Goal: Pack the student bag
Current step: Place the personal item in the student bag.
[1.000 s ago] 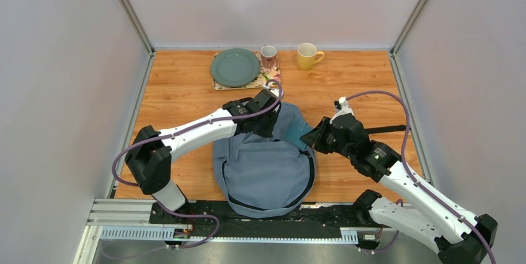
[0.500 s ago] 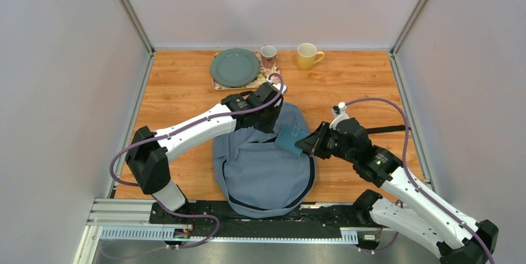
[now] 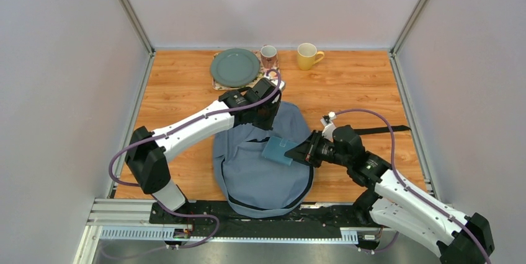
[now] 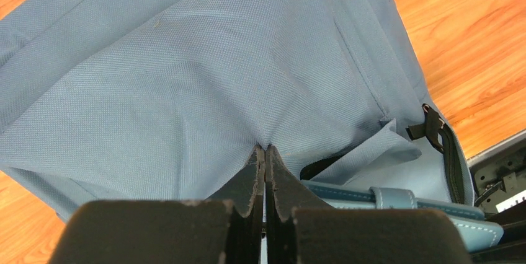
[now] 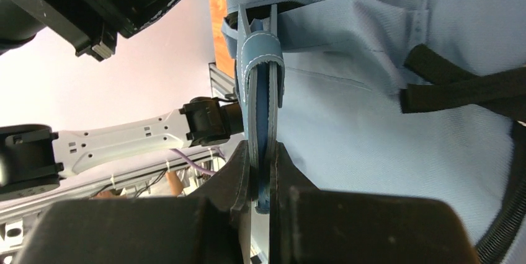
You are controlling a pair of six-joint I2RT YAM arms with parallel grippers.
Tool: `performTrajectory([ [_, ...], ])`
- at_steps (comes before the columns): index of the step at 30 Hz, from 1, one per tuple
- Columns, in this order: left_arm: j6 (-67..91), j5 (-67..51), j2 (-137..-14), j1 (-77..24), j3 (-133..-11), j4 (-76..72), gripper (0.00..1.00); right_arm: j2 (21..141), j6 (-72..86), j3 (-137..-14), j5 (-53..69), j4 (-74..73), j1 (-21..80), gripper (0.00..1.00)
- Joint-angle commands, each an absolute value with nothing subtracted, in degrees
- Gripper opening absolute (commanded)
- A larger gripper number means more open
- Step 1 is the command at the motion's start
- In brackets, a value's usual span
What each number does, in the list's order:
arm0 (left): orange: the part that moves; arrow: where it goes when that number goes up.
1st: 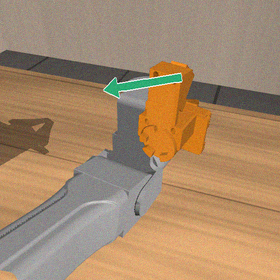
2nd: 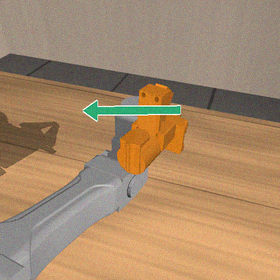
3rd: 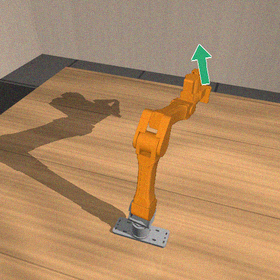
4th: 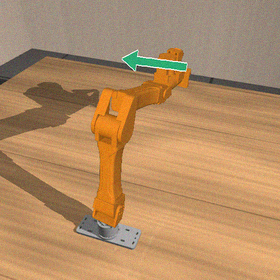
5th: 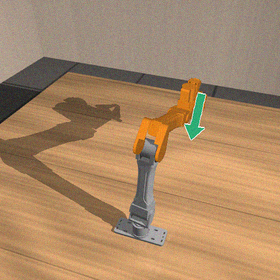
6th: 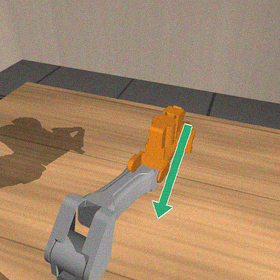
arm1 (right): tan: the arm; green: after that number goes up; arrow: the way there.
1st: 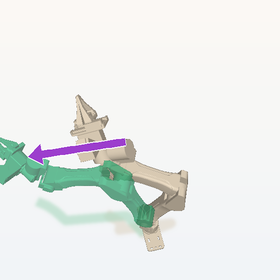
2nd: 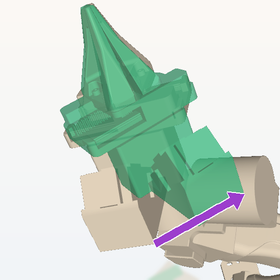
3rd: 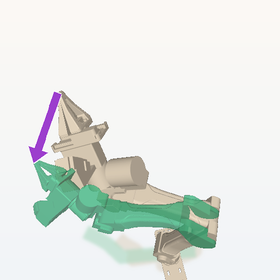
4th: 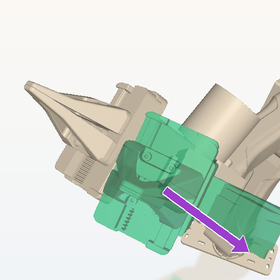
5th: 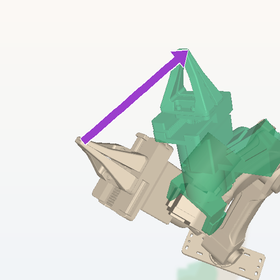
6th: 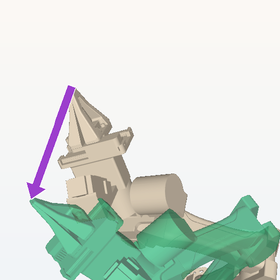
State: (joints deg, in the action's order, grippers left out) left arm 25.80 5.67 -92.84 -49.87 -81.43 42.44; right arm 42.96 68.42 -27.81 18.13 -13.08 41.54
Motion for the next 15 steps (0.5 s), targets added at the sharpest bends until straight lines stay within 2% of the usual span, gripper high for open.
performTrajectory([
  [1, 26.1, 6.3, -91.0, -49.0, -86.4, 39.3, 0.0, 42.7, 71.4, -26.5, 22.2, -3.4, 43.2, 0.0],
  [8, 26.3, 6.2, -90.8, -49.0, -86.5, 39.4, 0.0, 46.0, 72.9, -25.5, 25.1, -1.2, 44.0, 0.0],
  [10, 26.2, 5.2, -90.6, -49.0, -86.3, 39.3, 0.0, 44.8, 70.9, -25.8, 23.0, -4.8, 44.1, 0.0],
  [15, 26.3, 2.3, -89.4, -49.0, -85.1, 38.4, 0.0, 45.6, 70.1, -25.3, 16.0, -0.5, 43.3, 0.0],
])
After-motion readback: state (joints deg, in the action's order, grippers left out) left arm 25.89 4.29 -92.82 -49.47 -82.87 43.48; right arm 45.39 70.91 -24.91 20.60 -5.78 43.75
